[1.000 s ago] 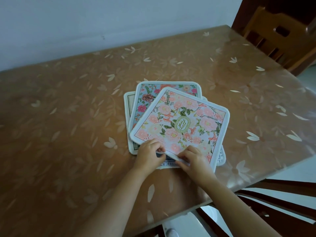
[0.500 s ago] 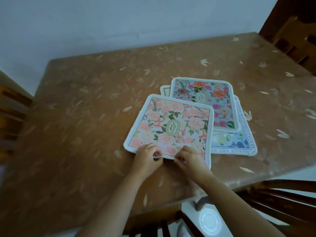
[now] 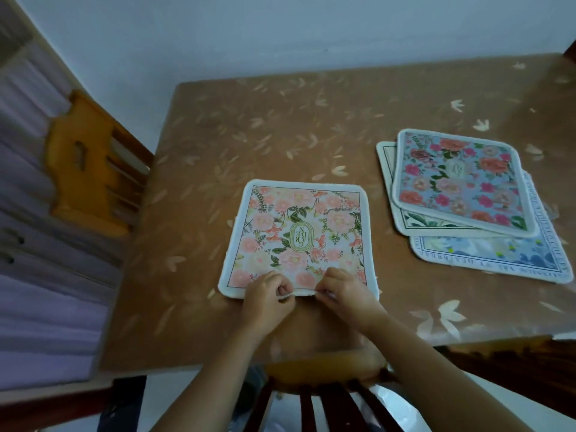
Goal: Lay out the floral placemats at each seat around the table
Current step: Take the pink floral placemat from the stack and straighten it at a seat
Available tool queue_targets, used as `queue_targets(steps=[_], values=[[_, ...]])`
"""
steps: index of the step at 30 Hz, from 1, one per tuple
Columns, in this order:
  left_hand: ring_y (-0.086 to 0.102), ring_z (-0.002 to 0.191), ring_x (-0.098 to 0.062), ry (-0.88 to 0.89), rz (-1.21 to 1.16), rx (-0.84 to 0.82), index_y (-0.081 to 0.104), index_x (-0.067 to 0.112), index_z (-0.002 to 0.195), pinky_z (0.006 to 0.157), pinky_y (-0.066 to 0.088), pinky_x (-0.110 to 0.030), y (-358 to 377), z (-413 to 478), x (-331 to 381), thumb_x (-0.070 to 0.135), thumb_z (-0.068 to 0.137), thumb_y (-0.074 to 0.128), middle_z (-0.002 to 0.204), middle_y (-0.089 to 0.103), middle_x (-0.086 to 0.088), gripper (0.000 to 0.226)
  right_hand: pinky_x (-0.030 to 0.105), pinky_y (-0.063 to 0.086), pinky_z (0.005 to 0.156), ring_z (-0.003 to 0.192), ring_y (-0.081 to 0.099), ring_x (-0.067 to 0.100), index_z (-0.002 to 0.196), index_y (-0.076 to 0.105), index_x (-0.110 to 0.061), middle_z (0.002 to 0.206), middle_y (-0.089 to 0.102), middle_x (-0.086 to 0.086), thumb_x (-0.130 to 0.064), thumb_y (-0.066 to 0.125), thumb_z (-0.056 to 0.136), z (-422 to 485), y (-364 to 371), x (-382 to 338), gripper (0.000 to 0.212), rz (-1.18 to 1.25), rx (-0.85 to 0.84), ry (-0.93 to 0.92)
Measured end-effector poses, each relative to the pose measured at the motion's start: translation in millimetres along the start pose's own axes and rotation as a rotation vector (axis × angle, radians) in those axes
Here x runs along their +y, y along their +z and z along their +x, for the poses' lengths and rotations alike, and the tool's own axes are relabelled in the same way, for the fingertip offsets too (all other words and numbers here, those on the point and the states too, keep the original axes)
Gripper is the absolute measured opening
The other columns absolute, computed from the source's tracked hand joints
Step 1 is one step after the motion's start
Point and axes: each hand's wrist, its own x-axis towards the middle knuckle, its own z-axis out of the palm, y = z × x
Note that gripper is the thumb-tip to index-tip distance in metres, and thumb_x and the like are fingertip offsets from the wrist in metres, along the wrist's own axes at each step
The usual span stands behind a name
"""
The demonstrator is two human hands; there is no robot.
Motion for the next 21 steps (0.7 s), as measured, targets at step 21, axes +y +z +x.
queue_targets(steps=[21], values=[[0.048, 0.066, -0.004, -0.043, -0.102, -0.047, 0.063, 0.016, 0.069, 0.058, 0.036, -0.005, -1, -23, -38, 0.008, 0.07, 0.075, 0.071, 0.048, 0.016, 0.015, 0.033, 0.045, 0.072, 0.092, 0.055, 0.029, 0.085, 0.062, -0.006, 0.092, 0.058, 0.012, -0.003, 0.065, 0.071, -18, 21, -6, 0.014, -0.021, 0.04, 0.179]])
